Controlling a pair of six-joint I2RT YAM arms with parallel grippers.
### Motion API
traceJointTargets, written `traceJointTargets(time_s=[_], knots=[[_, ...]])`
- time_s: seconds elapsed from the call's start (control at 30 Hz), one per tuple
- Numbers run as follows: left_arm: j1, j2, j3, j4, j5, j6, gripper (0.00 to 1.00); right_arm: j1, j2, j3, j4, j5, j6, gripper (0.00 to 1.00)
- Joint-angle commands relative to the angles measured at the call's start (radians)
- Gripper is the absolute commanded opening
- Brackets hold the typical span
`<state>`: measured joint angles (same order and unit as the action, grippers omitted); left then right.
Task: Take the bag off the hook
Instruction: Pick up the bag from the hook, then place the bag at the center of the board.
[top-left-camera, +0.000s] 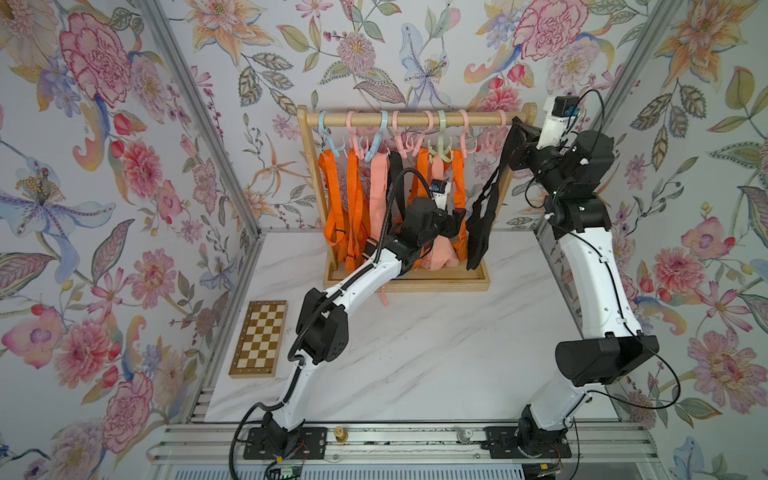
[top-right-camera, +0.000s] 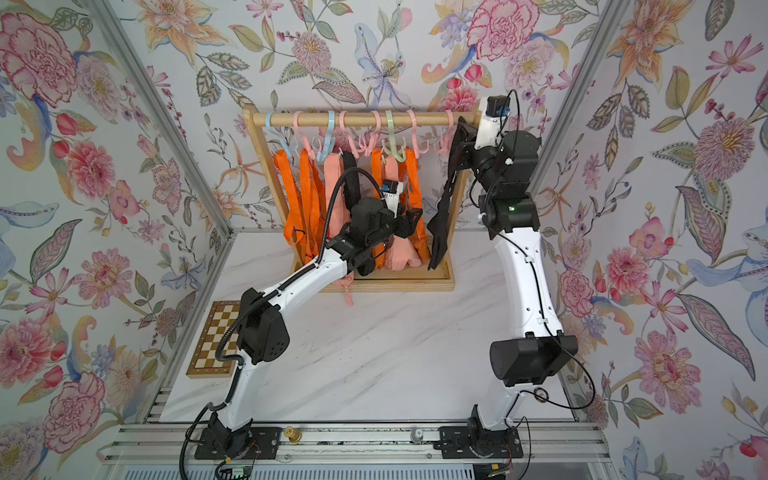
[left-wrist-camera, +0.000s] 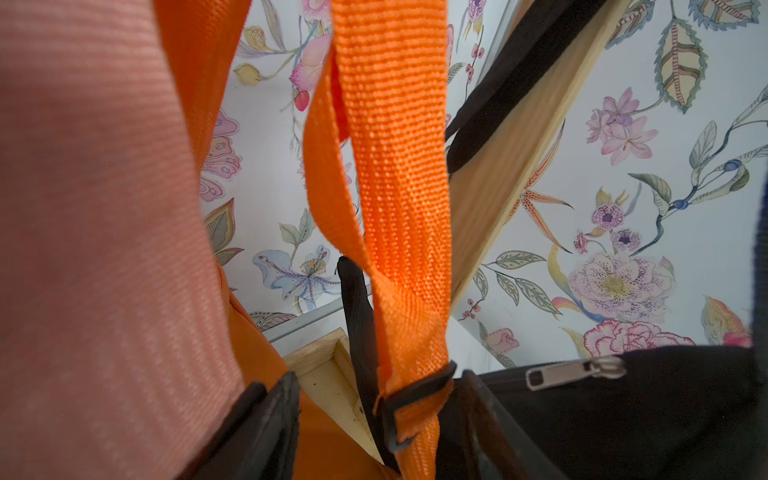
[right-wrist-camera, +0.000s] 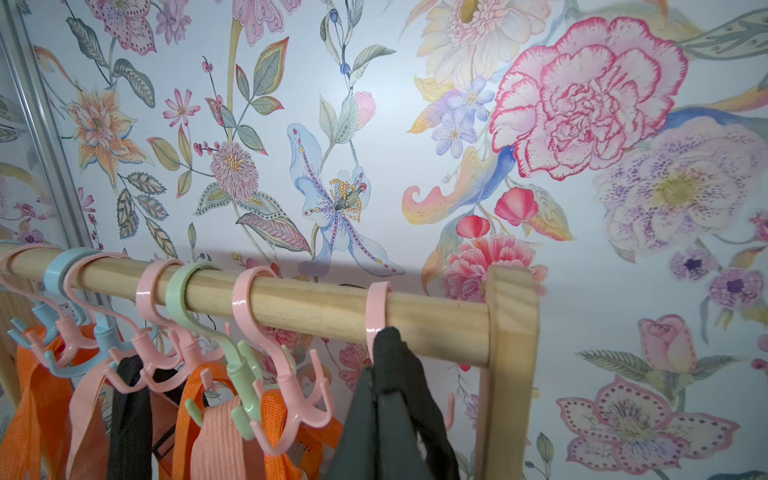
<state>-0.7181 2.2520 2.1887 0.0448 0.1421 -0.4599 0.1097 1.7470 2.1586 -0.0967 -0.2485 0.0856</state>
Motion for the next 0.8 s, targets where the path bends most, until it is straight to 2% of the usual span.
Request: traceJointTargets(time_s=[0.0,0.1,0.17,0.27,0.43,0.6,0.77], knots=[[0.009,-0.018,-0.005,-0.007,0.004,0.0,0.72,0.001,-0.081,-0.036,-0.009,-0.034,0.028,0.0],[0.011,-0.075,-0.039,-0.004,0.042,-0.002,0.92,0.002,-0.168,-0.146,0.001,-0.048,0.058,0.0],[0.014,-0.126,-0.084,0.017,0.08,-0.012,0.99,0.005,-0.241,-0.246,0.034,-0.047,0.076,0.0],[0.016,-0.221,-0.187,0.074,0.123,-0.023,1.0,0.016,-0.337,-0.349,0.05,-0.036,0.084,0.0],[0.016,-0.374,-0.336,0.09,0.209,-0.022,1.0,0.058,-0.446,-0.434,0.013,0.037,0.073,0.0],[0.01,-0.534,-0.481,0.043,0.252,0.036,1.0,0.2,-0.518,-0.486,-0.017,0.248,-0.048,0.01],[-0.022,-0.609,-0.507,-0.071,0.335,0.105,1.0,0.365,-0.537,-0.494,-0.066,0.46,-0.162,0.02]])
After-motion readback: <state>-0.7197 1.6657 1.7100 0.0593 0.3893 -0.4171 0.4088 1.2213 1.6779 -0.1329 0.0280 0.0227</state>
